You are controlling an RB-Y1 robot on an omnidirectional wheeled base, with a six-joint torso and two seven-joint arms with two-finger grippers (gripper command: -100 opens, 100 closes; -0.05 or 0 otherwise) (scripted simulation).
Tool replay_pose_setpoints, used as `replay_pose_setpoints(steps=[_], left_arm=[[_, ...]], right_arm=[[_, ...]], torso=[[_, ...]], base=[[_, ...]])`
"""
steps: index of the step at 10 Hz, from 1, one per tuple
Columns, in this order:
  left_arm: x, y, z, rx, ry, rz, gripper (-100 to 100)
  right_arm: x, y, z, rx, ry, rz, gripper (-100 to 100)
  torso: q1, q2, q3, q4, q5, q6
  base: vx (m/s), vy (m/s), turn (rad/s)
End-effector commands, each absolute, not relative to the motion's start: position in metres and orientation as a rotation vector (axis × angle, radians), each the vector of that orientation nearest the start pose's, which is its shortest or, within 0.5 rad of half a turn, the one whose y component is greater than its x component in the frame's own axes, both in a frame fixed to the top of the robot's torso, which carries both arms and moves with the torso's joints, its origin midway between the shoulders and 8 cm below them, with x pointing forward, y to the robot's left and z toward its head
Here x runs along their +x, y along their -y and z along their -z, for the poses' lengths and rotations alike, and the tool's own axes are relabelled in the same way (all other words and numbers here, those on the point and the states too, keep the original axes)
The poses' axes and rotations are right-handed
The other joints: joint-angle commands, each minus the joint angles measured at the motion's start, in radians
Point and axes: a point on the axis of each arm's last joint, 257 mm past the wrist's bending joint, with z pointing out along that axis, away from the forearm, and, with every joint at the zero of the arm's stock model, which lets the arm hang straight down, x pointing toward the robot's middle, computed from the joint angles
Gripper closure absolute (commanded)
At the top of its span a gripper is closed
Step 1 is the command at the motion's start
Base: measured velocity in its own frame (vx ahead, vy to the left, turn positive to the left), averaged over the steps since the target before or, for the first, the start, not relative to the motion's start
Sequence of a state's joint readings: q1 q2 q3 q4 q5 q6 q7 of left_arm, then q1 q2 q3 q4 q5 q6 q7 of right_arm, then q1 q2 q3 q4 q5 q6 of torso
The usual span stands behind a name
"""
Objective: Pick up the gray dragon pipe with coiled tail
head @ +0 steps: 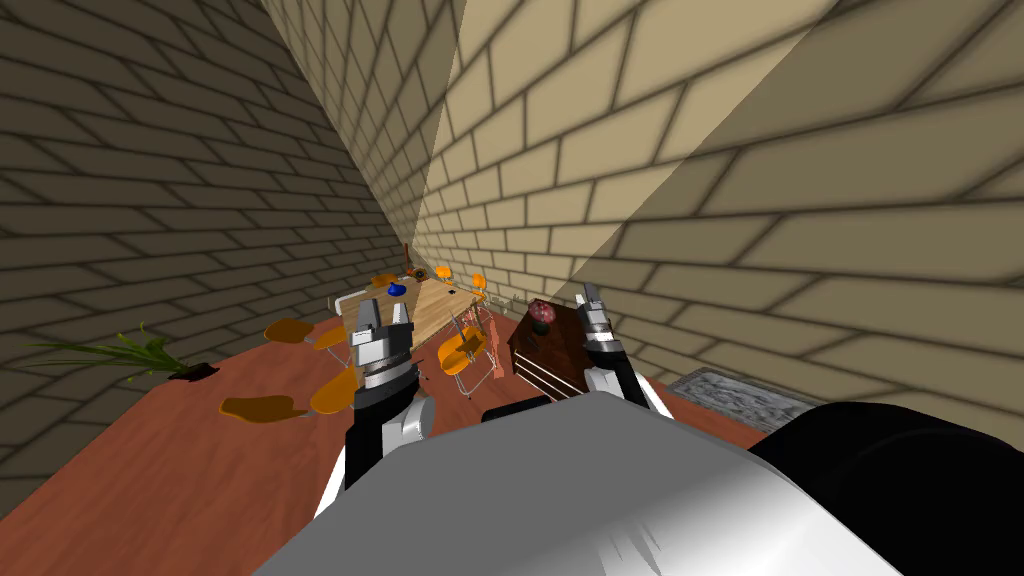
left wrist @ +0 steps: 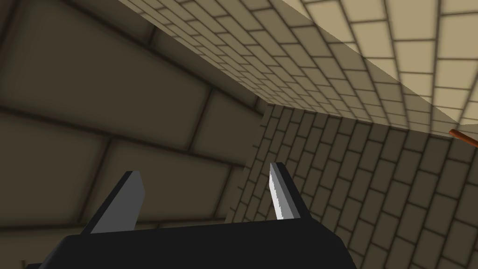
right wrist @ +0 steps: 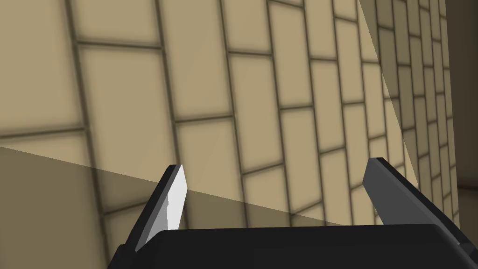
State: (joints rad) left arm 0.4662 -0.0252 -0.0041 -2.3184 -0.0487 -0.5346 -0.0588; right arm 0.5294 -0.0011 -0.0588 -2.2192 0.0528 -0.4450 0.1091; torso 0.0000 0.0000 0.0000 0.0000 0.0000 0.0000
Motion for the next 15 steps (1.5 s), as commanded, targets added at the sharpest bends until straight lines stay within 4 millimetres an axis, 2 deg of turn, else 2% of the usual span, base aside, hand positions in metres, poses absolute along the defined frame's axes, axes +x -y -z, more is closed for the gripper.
replay_pose_setpoints(steps=[1, 3, 6, 7, 9, 10, 14, 15], left_arm=[[0.332, -0.268, -0.058, -0.542, -0.559, 1.253, 0], [0.332, -0.268, -0.058, -0.542, -0.559, 1.253, 0], [0.332, -0.268, -0.058, -0.542, -0.559, 1.253, 0], [0.332, -0.268, -0.058, -0.542, -0.559, 1.253, 0], [0.332, -0.268, -0.058, -0.542, -0.559, 1.253, 0], [0.332, -0.268, -0.058, -0.542, -0.559, 1.253, 0], [0.332, -0.268, -0.058, -0.542, -0.559, 1.253, 0], [0.332, -0.268, -0.058, -0.542, -0.559, 1.253, 0]], right_arm=[[0.361, 0.301, 0.033, 0.654, -0.816, -1.044, -100], [0.366, 0.299, 0.048, 0.621, -0.880, -1.013, -100], [0.375, 0.298, 0.082, 0.561, -1.002, -0.944, -100], [0.375, 0.298, 0.083, 0.562, -1.003, -0.943, -100], [0.379, 0.299, 0.108, 0.509, -1.093, -0.887, -100], [0.380, 0.299, 0.112, 0.515, -1.099, -0.885, -100], [0.384, 0.307, 0.164, 0.432, -1.256, -0.786, -100], [0.384, 0.307, 0.164, 0.432, -1.256, -0.786, -100]], torso=[[0.000, 0.000, 0.000, 0.000, 0.000, 0.000], [0.002, -0.002, -0.001, 0.000, 0.001, 0.000], [0.005, -0.004, -0.002, -0.001, 0.001, 0.000], [0.005, -0.004, -0.003, -0.001, 0.001, 0.000], [0.003, -0.003, -0.002, -0.001, 0.001, 0.000], [0.004, -0.003, -0.002, -0.001, 0.001, 0.000], [0.005, -0.005, -0.003, -0.001, 0.001, 0.000], [0.004, -0.004, -0.003, -0.001, 0.001, 0.000]], base=[[0.015, 0.033, 0.097], [0.034, 0.048, 0.109], [0.057, 0.074, 0.128], [0.045, 0.048, 0.040], [0.045, 0.053, 0.137], [0.039, 0.040, 0.058], [0.066, 0.061, 0.145], [0.026, 0.022, -0.020]])
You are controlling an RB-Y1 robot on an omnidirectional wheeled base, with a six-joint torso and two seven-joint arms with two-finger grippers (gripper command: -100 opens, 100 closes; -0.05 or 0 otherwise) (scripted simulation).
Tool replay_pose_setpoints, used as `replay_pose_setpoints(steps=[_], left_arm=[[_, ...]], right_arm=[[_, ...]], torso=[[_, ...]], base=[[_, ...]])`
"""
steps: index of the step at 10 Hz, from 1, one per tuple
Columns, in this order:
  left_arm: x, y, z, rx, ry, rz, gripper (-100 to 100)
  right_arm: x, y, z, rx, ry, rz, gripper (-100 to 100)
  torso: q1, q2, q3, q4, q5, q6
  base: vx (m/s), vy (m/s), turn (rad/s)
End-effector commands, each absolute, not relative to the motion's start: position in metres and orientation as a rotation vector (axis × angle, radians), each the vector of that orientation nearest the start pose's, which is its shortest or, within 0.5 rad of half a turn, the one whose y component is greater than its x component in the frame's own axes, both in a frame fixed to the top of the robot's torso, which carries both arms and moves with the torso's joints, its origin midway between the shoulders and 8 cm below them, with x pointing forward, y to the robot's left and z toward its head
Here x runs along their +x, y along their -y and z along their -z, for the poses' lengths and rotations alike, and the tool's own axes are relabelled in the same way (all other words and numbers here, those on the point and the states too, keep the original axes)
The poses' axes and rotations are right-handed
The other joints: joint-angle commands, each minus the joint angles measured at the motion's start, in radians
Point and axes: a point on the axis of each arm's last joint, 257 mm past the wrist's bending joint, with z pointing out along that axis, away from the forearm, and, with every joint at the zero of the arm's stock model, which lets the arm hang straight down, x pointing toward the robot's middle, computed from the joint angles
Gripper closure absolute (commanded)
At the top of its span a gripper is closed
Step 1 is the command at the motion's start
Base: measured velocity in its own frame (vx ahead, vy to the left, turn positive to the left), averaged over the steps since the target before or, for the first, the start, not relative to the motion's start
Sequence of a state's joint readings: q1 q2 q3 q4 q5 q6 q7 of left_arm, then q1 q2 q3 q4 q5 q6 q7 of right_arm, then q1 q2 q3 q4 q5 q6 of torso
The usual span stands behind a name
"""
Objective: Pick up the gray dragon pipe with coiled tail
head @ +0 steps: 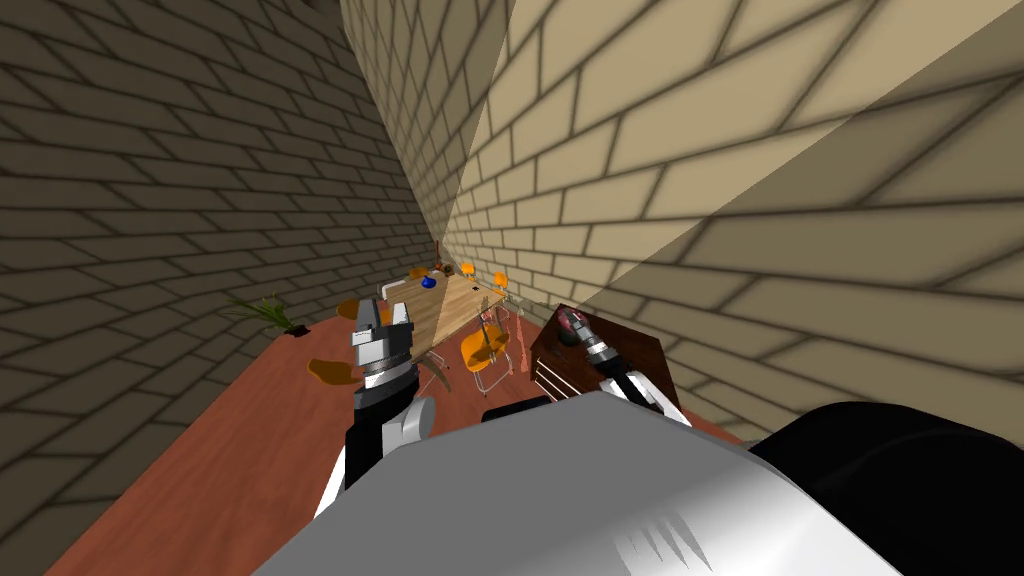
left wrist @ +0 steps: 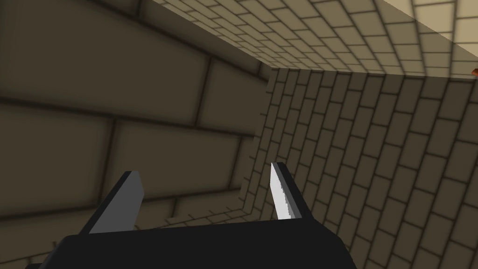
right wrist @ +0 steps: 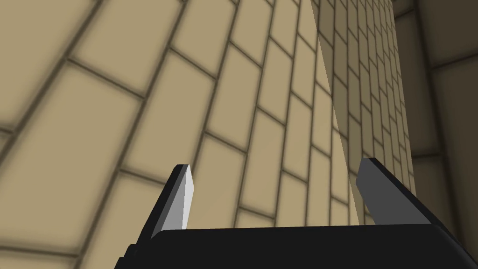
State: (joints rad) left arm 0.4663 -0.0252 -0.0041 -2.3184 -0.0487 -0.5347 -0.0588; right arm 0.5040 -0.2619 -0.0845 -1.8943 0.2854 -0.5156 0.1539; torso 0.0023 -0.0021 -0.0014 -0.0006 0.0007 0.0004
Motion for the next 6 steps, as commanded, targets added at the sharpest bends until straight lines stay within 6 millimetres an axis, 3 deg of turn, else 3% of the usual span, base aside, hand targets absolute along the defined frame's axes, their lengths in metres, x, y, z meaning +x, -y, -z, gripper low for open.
replay_pose_setpoints(steps=[1, 2, 6], left_arm=[[0.332, -0.268, -0.058, -0.542, -0.559, 1.253, 0], [0.332, -0.268, -0.058, -0.542, -0.559, 1.253, 0], [0.332, -0.268, -0.058, -0.542, -0.559, 1.253, 0]], right_arm=[[0.385, 0.308, 0.177, 0.394, -1.302, -0.754, -100], [0.385, 0.310, 0.182, 0.402, -1.311, -0.750, -100], [0.382, 0.324, 0.239, 0.303, -1.475, -0.643, -100]], torso=[[0.000, 0.000, 0.000, 0.000, 0.000, 0.000], [0.000, 0.000, 0.000, 0.000, 0.000, -0.001], [0.001, -0.002, -0.001, 0.000, 0.000, 0.000]], base=[[0.030, 0.031, 0.117], [0.030, 0.033, 0.093], [0.060, 0.050, 0.141]])
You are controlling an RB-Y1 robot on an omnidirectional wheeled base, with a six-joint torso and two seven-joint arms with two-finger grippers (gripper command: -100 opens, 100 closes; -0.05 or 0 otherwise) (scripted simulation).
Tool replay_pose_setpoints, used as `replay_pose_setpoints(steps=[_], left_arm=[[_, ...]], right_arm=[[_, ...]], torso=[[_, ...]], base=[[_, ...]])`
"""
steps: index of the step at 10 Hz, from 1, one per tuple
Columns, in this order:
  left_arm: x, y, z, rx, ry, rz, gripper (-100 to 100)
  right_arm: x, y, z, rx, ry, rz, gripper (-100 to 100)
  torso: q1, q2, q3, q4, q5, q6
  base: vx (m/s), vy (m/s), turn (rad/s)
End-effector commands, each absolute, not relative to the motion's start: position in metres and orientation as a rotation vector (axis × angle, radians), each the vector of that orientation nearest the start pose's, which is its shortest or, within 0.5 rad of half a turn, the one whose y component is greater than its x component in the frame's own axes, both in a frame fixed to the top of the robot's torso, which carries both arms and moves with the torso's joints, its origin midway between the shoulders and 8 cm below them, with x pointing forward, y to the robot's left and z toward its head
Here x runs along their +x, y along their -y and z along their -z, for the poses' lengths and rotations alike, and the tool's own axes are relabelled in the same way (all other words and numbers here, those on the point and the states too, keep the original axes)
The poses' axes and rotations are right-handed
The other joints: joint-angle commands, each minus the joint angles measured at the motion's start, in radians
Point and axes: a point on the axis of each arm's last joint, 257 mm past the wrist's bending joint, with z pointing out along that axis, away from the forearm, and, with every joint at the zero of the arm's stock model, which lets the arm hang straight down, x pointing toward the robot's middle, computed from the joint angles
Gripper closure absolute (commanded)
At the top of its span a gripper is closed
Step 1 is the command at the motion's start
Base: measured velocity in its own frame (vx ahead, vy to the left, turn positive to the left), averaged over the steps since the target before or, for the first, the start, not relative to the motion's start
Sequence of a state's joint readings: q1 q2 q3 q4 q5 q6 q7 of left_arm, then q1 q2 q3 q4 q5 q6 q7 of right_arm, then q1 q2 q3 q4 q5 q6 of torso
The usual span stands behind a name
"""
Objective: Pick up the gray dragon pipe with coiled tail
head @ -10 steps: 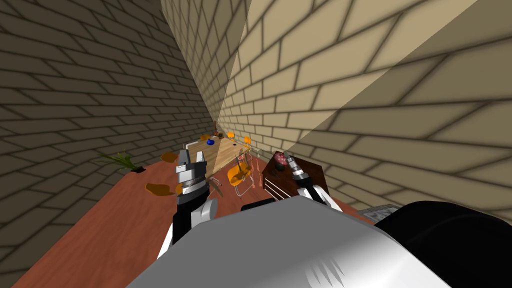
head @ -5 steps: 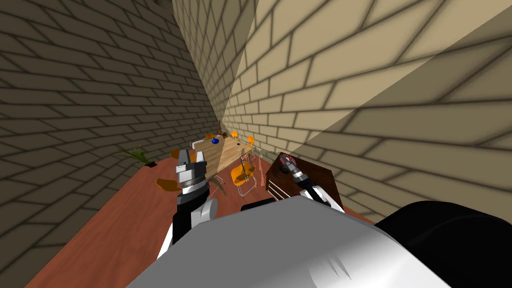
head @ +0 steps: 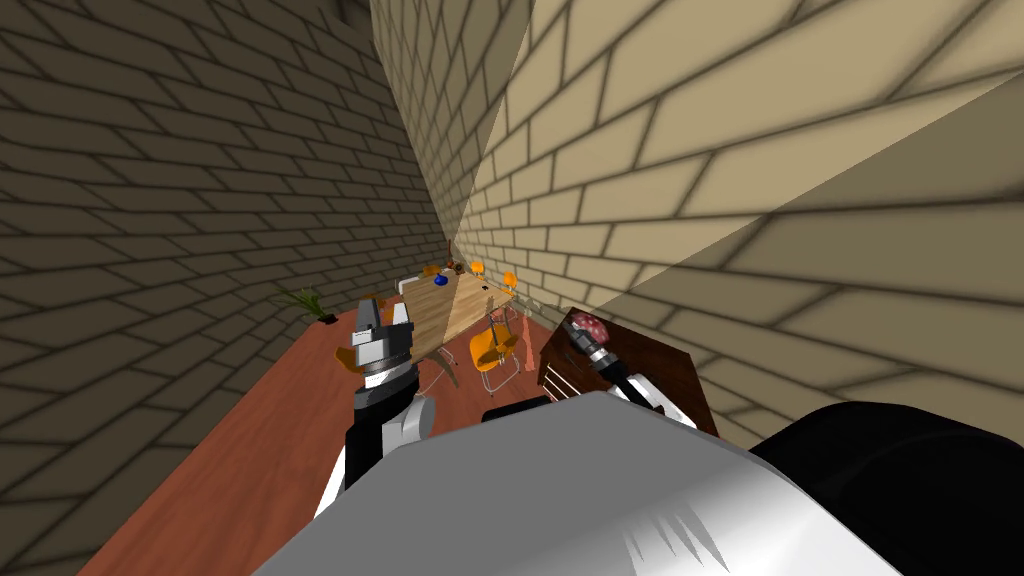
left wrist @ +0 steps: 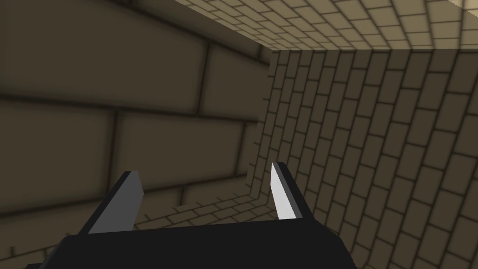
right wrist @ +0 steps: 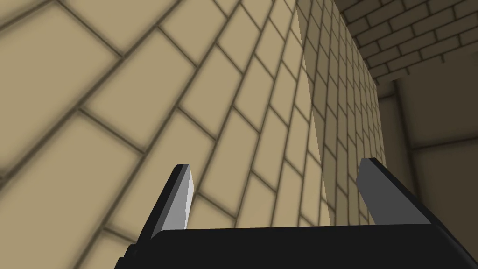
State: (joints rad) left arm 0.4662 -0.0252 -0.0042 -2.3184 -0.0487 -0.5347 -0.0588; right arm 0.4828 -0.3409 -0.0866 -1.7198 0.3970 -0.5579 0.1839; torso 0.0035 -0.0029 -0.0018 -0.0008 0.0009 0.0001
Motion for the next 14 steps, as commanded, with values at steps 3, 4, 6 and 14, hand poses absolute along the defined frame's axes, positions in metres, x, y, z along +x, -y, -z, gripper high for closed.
replay_pose_setpoints(steps=[3, 4, 6, 14], left_arm=[[0.332, -0.268, -0.058, -0.542, -0.559, 1.253, 0], [0.332, -0.268, -0.058, -0.542, -0.559, 1.253, 0], [0.332, -0.268, -0.058, -0.542, -0.559, 1.253, 0], [0.332, -0.268, -0.058, -0.542, -0.559, 1.253, 0]], right_arm=[[0.378, 0.333, 0.265, 0.279, -1.543, -0.603, -100], [0.377, 0.337, 0.278, 0.235, -1.587, -0.572, -100], [0.374, 0.344, 0.296, 0.200, -1.641, -0.537, -100], [0.346, 0.386, 0.381, 0.088, -1.882, -0.387, -100]], torso=[[-0.001, 0.000, 0.000, 0.000, 0.000, 0.000], [-0.001, 0.001, 0.000, 0.000, 0.000, 0.000], [-0.001, 0.001, 0.001, 0.000, 0.000, 0.001], [-0.001, 0.002, 0.001, 0.000, 0.000, 0.001]], base=[[0.045, 0.035, 0.100], [0.040, 0.046, 0.160], [0.041, 0.036, 0.101], [0.041, 0.024, 0.101]])
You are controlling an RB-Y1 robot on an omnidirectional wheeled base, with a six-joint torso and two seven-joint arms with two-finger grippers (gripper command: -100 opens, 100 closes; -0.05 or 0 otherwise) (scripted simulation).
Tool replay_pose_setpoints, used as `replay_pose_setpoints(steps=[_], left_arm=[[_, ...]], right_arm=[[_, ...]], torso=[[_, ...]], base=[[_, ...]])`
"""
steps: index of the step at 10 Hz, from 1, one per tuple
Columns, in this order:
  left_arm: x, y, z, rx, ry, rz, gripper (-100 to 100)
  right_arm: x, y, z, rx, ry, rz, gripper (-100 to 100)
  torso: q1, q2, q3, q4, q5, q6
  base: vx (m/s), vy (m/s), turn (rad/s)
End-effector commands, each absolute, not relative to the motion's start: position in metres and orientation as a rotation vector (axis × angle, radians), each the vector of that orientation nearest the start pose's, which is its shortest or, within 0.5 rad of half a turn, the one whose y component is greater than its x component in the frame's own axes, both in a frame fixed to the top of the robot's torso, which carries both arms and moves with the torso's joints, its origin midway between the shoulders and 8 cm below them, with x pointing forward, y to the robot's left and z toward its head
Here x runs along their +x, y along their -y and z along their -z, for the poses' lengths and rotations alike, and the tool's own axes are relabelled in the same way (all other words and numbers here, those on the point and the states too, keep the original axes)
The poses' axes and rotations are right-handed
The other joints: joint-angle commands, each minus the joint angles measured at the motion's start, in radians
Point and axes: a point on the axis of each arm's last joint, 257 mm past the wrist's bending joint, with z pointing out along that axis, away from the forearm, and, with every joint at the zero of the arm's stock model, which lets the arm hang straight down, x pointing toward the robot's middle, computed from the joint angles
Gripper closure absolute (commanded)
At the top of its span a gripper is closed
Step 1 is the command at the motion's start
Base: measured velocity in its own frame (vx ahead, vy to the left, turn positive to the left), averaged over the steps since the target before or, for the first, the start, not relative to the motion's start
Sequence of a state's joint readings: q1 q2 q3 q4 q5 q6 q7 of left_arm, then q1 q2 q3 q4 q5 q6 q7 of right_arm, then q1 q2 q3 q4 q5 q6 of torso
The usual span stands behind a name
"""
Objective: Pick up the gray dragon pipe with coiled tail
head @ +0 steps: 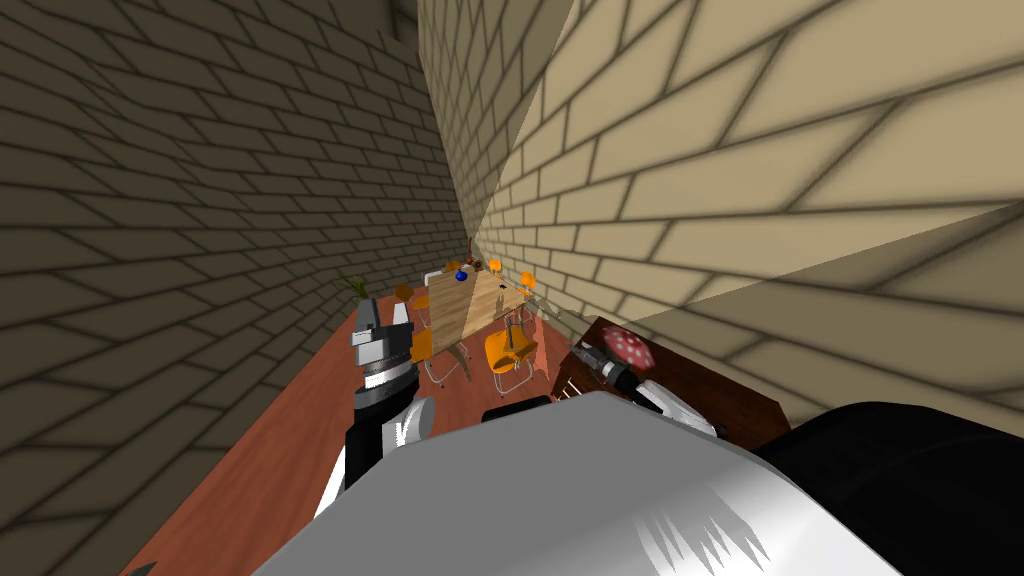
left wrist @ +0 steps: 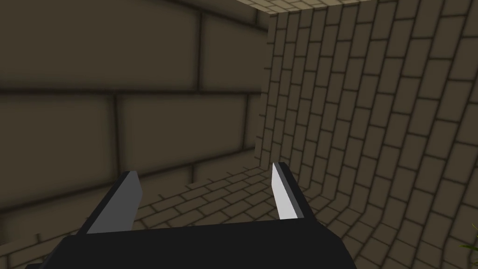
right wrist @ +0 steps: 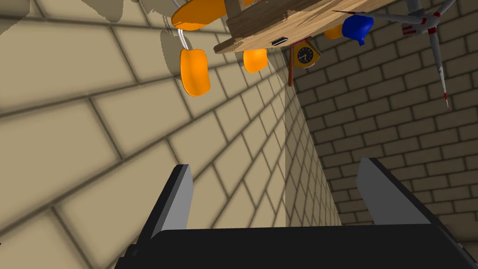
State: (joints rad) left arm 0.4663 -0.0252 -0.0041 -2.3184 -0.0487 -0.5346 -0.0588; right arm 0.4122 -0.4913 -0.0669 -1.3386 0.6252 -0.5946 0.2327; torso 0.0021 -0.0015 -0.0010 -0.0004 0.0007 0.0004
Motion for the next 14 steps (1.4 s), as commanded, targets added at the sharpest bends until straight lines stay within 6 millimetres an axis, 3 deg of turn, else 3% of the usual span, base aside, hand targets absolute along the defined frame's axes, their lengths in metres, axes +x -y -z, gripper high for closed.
replay_pose_setpoints(steps=[1, 10, 14], left_arm=[[0.332, -0.268, -0.058, -0.542, -0.559, 1.253, 0], [0.332, -0.268, -0.058, -0.542, -0.559, 1.253, 0], [0.332, -0.268, -0.058, -0.542, -0.559, 1.253, 0]], right_arm=[[0.339, 0.392, 0.392, 0.107, -1.905, -0.378, -100], [0.289, 0.450, 0.471, -0.012, -2.172, -0.209, -100], [0.271, 0.464, 0.488, -0.018, -2.234, -0.173, -100]], torso=[[0.000, 0.000, 0.000, 0.000, 0.000, 0.000], [-0.001, 0.001, 0.001, 0.000, 0.000, 0.001], [-0.001, 0.002, 0.001, 0.000, 0.000, 0.000]], base=[[0.032, 0.014, 0.072], [0.027, 0.011, 0.090], [0.013, 0.001, 0.050]])
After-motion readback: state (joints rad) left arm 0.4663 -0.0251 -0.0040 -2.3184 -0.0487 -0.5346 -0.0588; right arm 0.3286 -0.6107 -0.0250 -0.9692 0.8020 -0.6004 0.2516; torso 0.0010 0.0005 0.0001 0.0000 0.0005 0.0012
